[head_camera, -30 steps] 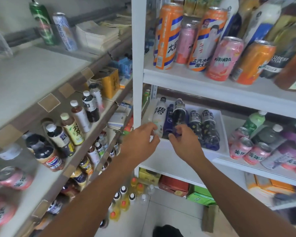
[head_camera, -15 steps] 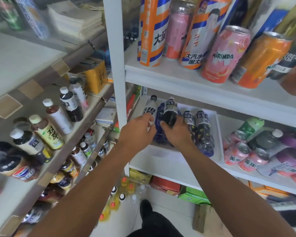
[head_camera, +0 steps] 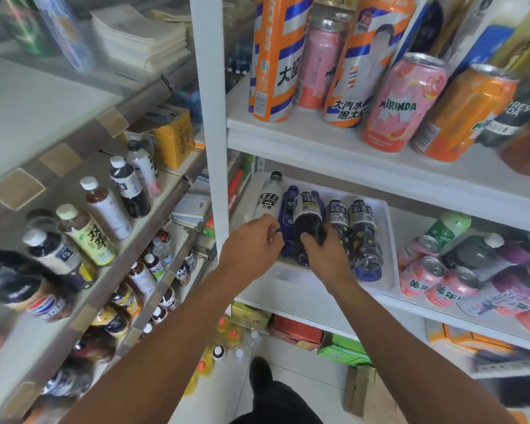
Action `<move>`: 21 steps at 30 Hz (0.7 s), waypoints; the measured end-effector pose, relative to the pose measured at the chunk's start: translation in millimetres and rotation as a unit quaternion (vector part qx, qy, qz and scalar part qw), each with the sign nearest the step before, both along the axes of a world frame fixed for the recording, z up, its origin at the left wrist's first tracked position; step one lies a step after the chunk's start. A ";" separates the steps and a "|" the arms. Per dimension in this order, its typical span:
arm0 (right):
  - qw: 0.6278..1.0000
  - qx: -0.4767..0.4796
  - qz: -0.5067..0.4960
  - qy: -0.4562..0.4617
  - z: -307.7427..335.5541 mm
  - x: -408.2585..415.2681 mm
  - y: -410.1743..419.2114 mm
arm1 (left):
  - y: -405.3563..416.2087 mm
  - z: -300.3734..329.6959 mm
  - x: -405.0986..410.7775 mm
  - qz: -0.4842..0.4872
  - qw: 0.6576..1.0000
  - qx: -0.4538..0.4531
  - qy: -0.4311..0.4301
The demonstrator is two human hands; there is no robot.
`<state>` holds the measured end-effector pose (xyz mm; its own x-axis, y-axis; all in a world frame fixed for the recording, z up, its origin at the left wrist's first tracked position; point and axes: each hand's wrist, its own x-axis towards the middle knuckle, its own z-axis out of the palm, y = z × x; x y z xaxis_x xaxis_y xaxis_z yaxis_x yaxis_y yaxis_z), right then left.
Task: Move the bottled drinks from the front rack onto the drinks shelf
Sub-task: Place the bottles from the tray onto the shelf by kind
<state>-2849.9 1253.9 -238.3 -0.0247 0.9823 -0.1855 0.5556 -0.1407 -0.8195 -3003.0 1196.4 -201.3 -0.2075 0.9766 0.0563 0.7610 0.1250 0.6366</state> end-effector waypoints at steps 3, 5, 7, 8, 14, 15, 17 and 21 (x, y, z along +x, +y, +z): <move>0.999 0.033 0.020 0.016 6.8 5.9 -36.2 | -21.0 -3.4 6.0 0.008 0.999 0.031 -0.030; 0.997 0.050 0.042 0.039 10.4 7.6 -63.0 | -37.4 -2.3 11.0 0.019 0.996 0.049 -0.078; 0.995 0.069 0.063 0.043 14.2 9.2 -89.2 | -53.5 1.9 14.6 0.041 0.988 0.031 -0.147; 0.994 0.077 0.075 0.035 16.6 9.8 -102.5 | -60.7 2.9 15.2 0.051 0.981 0.010 -0.187; 0.977 0.135 0.165 0.010 25.1 12.3 -171.8 | -116.0 4.6 8.1 0.069 0.910 -0.043 -0.406; 0.975 0.139 0.176 0.007 26.0 11.7 -180.2 | -125.9 4.2 6.1 0.076 0.905 -0.027 -0.417; 0.969 0.145 0.201 0.005 28.5 9.0 -195.9 | -147.4 7.2 2.4 0.091 0.899 0.003 -0.428; 0.958 0.146 0.244 0.024 35.4 1.7 -221.8 | -187.7 16.5 -6.2 0.116 0.904 0.057 -0.408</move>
<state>-2848.2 1032.1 -202.9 -0.4966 0.8612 0.1084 0.4572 0.3657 -0.8107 -3009.2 1008.7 -184.8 -0.4237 0.8991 -0.1098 -0.0060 0.1184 0.9929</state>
